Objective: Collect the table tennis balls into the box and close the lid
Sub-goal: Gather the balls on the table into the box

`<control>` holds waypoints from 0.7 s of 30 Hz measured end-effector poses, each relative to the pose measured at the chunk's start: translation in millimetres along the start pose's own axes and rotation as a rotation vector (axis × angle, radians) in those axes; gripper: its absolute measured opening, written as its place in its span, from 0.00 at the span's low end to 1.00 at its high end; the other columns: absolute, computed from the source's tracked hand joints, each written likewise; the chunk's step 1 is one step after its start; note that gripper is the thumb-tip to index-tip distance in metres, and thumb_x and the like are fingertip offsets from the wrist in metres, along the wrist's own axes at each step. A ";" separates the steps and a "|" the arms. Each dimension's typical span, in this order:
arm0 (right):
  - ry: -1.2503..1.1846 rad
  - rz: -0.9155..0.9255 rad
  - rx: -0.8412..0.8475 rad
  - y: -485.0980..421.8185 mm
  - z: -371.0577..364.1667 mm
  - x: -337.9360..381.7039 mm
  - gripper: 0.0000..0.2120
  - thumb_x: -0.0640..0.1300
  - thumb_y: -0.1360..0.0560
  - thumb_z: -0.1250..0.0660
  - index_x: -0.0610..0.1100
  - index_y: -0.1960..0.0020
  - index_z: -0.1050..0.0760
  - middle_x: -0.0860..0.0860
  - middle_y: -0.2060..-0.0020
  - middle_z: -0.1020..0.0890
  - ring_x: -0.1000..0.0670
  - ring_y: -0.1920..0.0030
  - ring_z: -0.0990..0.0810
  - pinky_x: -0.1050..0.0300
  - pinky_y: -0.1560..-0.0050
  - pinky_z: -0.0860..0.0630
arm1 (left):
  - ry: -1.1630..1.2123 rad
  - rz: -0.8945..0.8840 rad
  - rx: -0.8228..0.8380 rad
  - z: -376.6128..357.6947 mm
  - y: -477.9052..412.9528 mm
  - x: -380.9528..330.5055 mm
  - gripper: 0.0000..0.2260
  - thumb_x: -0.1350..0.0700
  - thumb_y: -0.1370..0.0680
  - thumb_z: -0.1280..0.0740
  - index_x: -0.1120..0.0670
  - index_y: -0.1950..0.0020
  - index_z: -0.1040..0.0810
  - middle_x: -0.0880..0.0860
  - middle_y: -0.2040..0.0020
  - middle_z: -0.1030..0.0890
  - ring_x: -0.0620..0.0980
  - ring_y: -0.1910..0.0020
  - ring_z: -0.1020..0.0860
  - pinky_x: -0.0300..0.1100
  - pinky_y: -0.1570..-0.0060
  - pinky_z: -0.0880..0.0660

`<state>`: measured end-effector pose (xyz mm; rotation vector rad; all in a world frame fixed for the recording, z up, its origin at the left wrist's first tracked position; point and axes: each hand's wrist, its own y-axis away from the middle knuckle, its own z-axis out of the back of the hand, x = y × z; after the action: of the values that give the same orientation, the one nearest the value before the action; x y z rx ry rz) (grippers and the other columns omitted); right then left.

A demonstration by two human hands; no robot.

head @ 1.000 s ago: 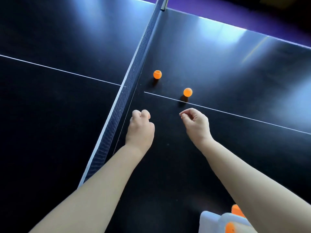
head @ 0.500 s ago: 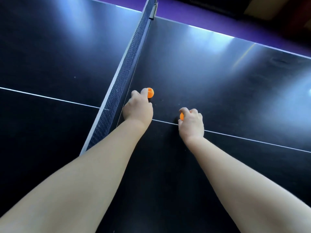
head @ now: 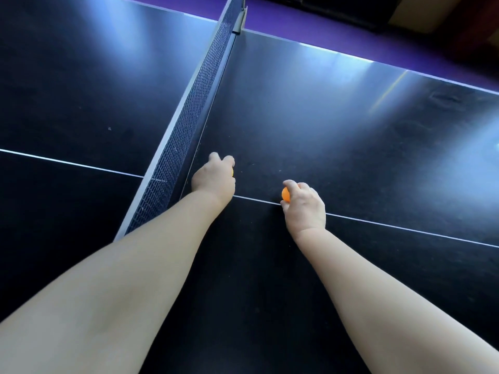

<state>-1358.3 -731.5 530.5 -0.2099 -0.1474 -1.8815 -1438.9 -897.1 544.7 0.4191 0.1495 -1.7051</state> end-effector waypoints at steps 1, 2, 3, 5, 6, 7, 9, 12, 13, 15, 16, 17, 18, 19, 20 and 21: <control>-0.005 -0.002 0.020 0.1 2.8 0.2 0.18 0.42 0.24 0.35 0.46 0.34 0.31 0.47 0.44 0.24 0.45 0.44 0.26 0.55 0.47 0.31 | 0.057 0.028 0.005 1.5 11.4 1.2 0.14 0.55 0.23 0.37 0.54 0.38 0.30 0.57 0.41 0.29 0.60 0.51 0.24 0.46 0.60 0.31; -0.025 -0.009 0.048 0.4 6.2 0.3 0.18 0.42 0.24 0.35 0.47 0.35 0.30 0.47 0.43 0.23 0.45 0.43 0.26 0.55 0.48 0.31 | 0.127 0.057 0.002 4.0 24.8 1.9 0.16 0.53 0.23 0.35 0.54 0.37 0.30 0.57 0.41 0.27 0.60 0.49 0.24 0.46 0.58 0.30; -0.069 -0.024 0.083 1.7 11.5 -0.7 0.19 0.42 0.25 0.34 0.47 0.35 0.30 0.48 0.43 0.23 0.44 0.43 0.25 0.55 0.47 0.31 | 0.211 0.089 -0.007 6.8 40.4 1.4 0.17 0.50 0.24 0.34 0.54 0.37 0.29 0.56 0.42 0.24 0.59 0.47 0.23 0.46 0.55 0.29; -0.203 -0.071 0.158 9.3 26.3 -6.7 0.19 0.42 0.25 0.33 0.48 0.35 0.30 0.47 0.43 0.22 0.43 0.44 0.24 0.56 0.47 0.31 | 0.377 0.122 -0.018 12.3 78.2 -2.8 0.18 0.46 0.26 0.33 0.53 0.40 0.26 0.53 0.47 0.21 0.57 0.48 0.23 0.46 0.51 0.27; -0.258 -0.083 0.182 18.1 35.4 -11.4 0.19 0.43 0.26 0.33 0.48 0.35 0.29 0.47 0.44 0.21 0.43 0.46 0.24 0.56 0.48 0.31 | 0.439 0.115 -0.005 13.3 101.7 -5.3 0.17 0.44 0.27 0.33 0.52 0.43 0.25 0.52 0.50 0.20 0.55 0.50 0.22 0.45 0.52 0.26; -0.294 -0.092 0.189 29.6 44.6 -16.7 0.19 0.44 0.26 0.32 0.48 0.36 0.29 0.47 0.46 0.21 0.44 0.48 0.24 0.56 0.50 0.30 | 0.492 0.099 0.020 13.4 126.7 -7.5 0.15 0.42 0.27 0.33 0.50 0.47 0.23 0.50 0.53 0.19 0.53 0.53 0.22 0.45 0.53 0.25; -0.373 -0.123 0.169 62.0 63.0 -25.7 0.16 0.48 0.26 0.31 0.48 0.40 0.27 0.49 0.53 0.21 0.47 0.55 0.23 0.55 0.53 0.27 | 0.564 0.068 0.091 12.0 178.2 -10.3 0.12 0.41 0.27 0.34 0.48 0.53 0.24 0.47 0.59 0.21 0.49 0.58 0.23 0.43 0.58 0.26; -0.681 -0.202 0.187 129.6 92.8 -32.7 0.10 0.49 0.24 0.34 0.45 0.46 0.25 0.49 0.65 0.21 0.50 0.67 0.23 0.57 0.64 0.24 | 0.637 0.035 0.213 6.6 244.8 -15.4 0.12 0.39 0.27 0.34 0.47 0.58 0.25 0.46 0.63 0.23 0.45 0.62 0.24 0.41 0.62 0.26; -0.751 -0.216 0.202 155.6 104.9 -35.7 0.10 0.50 0.22 0.36 0.44 0.47 0.25 0.49 0.69 0.22 0.52 0.71 0.27 0.61 0.69 0.27 | 0.660 0.026 0.253 5.7 264.2 -18.9 0.13 0.39 0.28 0.34 0.48 0.59 0.25 0.46 0.64 0.23 0.45 0.63 0.25 0.41 0.63 0.27; -0.819 -0.215 0.194 208.6 130.8 -43.5 0.12 0.54 0.22 0.38 0.46 0.51 0.24 0.50 0.73 0.24 0.55 0.75 0.31 0.64 0.71 0.33 | 0.739 0.012 0.303 8.9 299.3 -29.7 0.15 0.39 0.28 0.33 0.50 0.62 0.25 0.46 0.65 0.24 0.44 0.66 0.26 0.40 0.65 0.29; -0.838 -0.213 0.167 235.1 143.7 -48.7 0.13 0.56 0.23 0.40 0.47 0.53 0.23 0.51 0.75 0.25 0.56 0.75 0.32 0.65 0.72 0.34 | 0.796 0.005 0.313 12.5 315.4 -36.3 0.15 0.39 0.29 0.33 0.51 0.63 0.25 0.46 0.66 0.25 0.43 0.67 0.27 0.40 0.65 0.29; -0.862 -0.222 0.131 260.4 156.3 -54.1 0.14 0.56 0.23 0.40 0.47 0.54 0.23 0.51 0.75 0.26 0.55 0.75 0.33 0.64 0.72 0.34 | 0.846 -0.009 0.320 16.9 330.4 -43.3 0.16 0.39 0.29 0.32 0.51 0.63 0.26 0.46 0.67 0.25 0.42 0.68 0.29 0.39 0.66 0.30; -0.899 -0.244 0.095 284.2 167.9 -60.7 0.14 0.54 0.22 0.40 0.46 0.54 0.22 0.51 0.76 0.26 0.54 0.74 0.32 0.63 0.71 0.33 | 0.879 -0.033 0.326 21.1 344.0 -50.4 0.16 0.39 0.29 0.31 0.51 0.64 0.27 0.46 0.68 0.27 0.42 0.68 0.30 0.37 0.67 0.32; -0.939 -0.275 0.061 306.6 178.6 -67.7 0.13 0.50 0.20 0.41 0.44 0.55 0.22 0.51 0.76 0.27 0.54 0.74 0.32 0.62 0.70 0.30 | 0.893 -0.068 0.330 24.9 357.1 -57.7 0.16 0.39 0.30 0.31 0.50 0.64 0.28 0.45 0.68 0.28 0.41 0.69 0.30 0.36 0.67 0.33; -0.959 -0.296 0.034 328.1 187.1 -76.0 0.14 0.49 0.20 0.41 0.43 0.56 0.22 0.50 0.76 0.28 0.55 0.74 0.31 0.64 0.69 0.28 | 0.900 -0.109 0.331 27.9 369.7 -64.8 0.16 0.38 0.30 0.31 0.49 0.64 0.28 0.45 0.68 0.28 0.41 0.69 0.30 0.34 0.67 0.34; -0.962 -0.298 0.017 348.7 194.1 -83.7 0.15 0.51 0.21 0.40 0.44 0.58 0.22 0.50 0.76 0.28 0.57 0.75 0.31 0.68 0.69 0.29 | 0.907 -0.150 0.326 30.5 382.0 -71.7 0.17 0.37 0.31 0.31 0.49 0.64 0.28 0.44 0.67 0.28 0.40 0.68 0.30 0.32 0.67 0.34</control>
<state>-987.8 -723.5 700.6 -1.1214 -0.8820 -1.9195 -1063.8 -910.3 650.4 1.4391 0.5716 -1.5712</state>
